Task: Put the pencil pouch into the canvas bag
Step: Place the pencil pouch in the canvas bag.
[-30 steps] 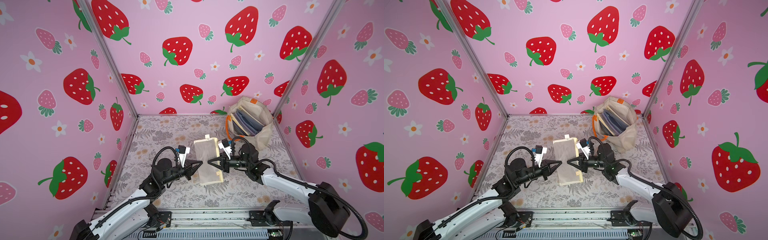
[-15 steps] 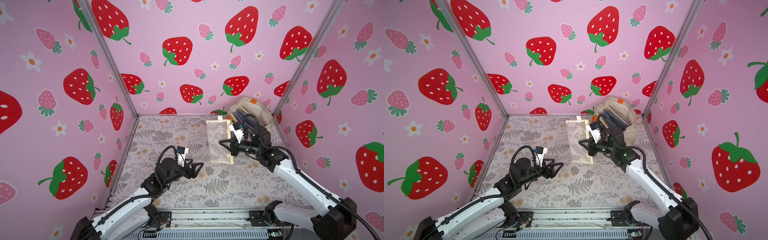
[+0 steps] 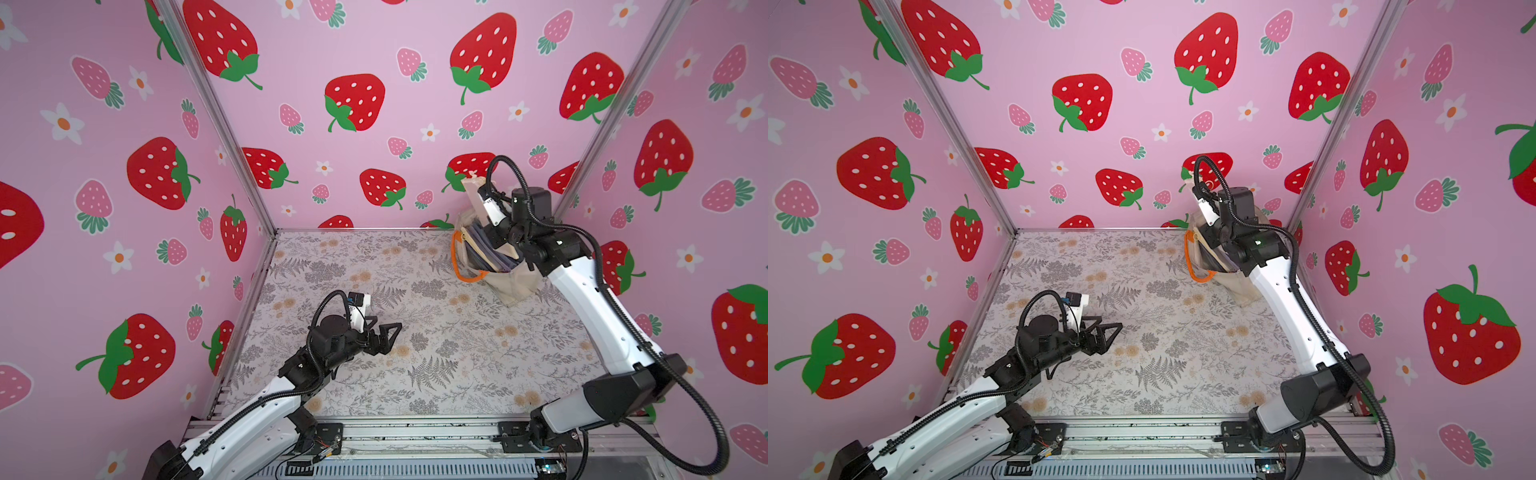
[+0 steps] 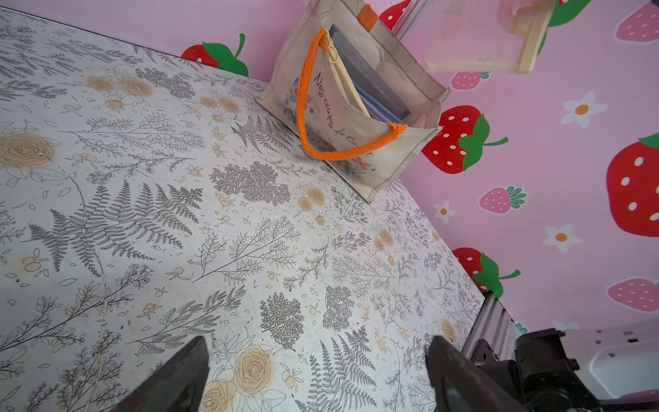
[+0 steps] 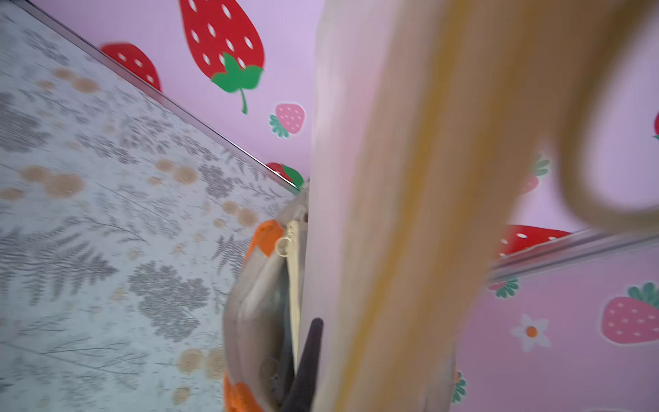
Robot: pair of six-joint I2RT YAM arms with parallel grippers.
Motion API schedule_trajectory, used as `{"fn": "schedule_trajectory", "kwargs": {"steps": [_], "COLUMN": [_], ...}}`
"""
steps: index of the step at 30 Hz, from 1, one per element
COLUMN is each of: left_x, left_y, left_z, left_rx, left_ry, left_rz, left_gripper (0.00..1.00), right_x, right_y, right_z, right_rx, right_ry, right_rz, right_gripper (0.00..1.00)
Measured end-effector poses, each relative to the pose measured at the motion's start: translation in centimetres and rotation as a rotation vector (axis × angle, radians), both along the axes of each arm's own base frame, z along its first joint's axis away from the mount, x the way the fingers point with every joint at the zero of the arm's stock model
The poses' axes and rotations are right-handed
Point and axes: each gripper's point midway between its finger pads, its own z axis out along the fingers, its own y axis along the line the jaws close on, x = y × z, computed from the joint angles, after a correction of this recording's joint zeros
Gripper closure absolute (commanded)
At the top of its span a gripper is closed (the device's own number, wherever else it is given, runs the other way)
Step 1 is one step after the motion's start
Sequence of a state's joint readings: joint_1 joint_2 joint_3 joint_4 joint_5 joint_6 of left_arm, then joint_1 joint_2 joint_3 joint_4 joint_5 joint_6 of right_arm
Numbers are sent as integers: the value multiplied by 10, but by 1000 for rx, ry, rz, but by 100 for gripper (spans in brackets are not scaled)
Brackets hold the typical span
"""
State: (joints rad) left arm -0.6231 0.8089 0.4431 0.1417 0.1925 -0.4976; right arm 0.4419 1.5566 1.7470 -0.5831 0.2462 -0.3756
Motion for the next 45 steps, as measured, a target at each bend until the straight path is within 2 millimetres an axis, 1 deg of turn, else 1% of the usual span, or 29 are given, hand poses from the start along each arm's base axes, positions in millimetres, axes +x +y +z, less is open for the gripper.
{"fn": "schedule_trajectory", "kwargs": {"steps": [3,6,11,16,19,21,26,30,37,42,45], "left_x": [2,4,10,11,12,14,16,16,18,18,17], "left_y": [3,6,11,12,13,14,15,13,14,13,14], "left_z": [-4,-4,5,15,17,16,10,9,10,12,10], "left_rx": [-6,-24,-81,-117,-132,-138,-144,-150,-156,-161,-161], "left_ry": [7,14,16,-3,-4,-1,16,24,24,16,17], "left_rz": [3,7,14,10,13,12,14,7,9,5,6], "left_gripper": [3,2,2,2,2,2,2,2,2,2,2], "right_x": [23,39,60,77,80,81,84,88,82,84,92], "right_y": [-15,-24,-29,-35,-38,-41,-50,-59,-63,-64,-67], "right_z": [-21,-36,-61,-94,-110,-116,-123,-130,-160,-164,-170], "right_rx": [-125,-191,-266,-319,-329,-327,-316,-317,-334,-330,-335], "right_ry": [10,18,43,98,126,135,140,148,204,210,219], "right_rz": [-34,-40,-26,-17,-12,-12,-23,-39,-34,-36,-63], "right_gripper": [100,100,100,100,100,100,100,100,100,100,100]}}
